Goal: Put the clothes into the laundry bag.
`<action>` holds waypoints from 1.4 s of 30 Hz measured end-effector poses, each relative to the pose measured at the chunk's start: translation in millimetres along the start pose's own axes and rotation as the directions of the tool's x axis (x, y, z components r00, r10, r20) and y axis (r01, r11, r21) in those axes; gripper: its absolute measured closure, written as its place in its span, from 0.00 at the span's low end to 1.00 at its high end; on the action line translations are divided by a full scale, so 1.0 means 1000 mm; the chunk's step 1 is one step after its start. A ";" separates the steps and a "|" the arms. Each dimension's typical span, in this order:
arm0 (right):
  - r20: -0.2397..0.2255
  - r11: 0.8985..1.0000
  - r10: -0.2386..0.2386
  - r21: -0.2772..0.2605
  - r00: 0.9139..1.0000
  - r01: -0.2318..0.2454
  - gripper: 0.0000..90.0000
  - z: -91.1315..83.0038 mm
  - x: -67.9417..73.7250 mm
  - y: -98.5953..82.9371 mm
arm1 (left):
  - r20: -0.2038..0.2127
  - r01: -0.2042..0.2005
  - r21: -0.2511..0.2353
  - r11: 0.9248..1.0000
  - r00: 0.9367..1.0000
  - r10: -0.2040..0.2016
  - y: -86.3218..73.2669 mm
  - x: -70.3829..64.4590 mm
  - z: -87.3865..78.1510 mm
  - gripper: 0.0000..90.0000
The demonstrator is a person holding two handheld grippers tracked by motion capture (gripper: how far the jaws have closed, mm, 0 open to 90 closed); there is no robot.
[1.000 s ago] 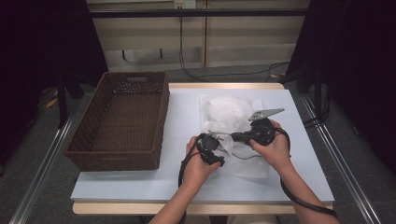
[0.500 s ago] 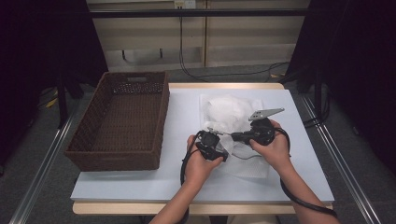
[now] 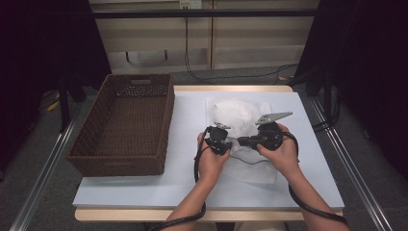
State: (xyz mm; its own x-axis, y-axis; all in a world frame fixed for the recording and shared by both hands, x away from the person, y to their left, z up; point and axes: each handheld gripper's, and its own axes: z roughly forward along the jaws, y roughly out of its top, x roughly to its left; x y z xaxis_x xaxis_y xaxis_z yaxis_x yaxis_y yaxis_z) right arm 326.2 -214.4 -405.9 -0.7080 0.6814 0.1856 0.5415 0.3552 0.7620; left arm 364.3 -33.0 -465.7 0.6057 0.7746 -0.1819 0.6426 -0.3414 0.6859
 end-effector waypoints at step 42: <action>-0.011 1.000 0.003 0.014 1.000 -0.003 1.00 0.003 0.000 -0.002 | -0.001 -0.144 0.087 0.986 0.989 0.145 -0.024 0.007 -0.022 0.33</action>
State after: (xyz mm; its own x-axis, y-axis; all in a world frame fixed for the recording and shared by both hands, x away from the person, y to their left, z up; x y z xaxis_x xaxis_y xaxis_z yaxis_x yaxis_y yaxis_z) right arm 326.9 -213.3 -409.7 -0.7112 0.6753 0.1950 0.5502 0.3621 0.7524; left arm 342.8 -7.5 -467.7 0.6919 0.7175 -0.0802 0.5872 -0.4946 0.6408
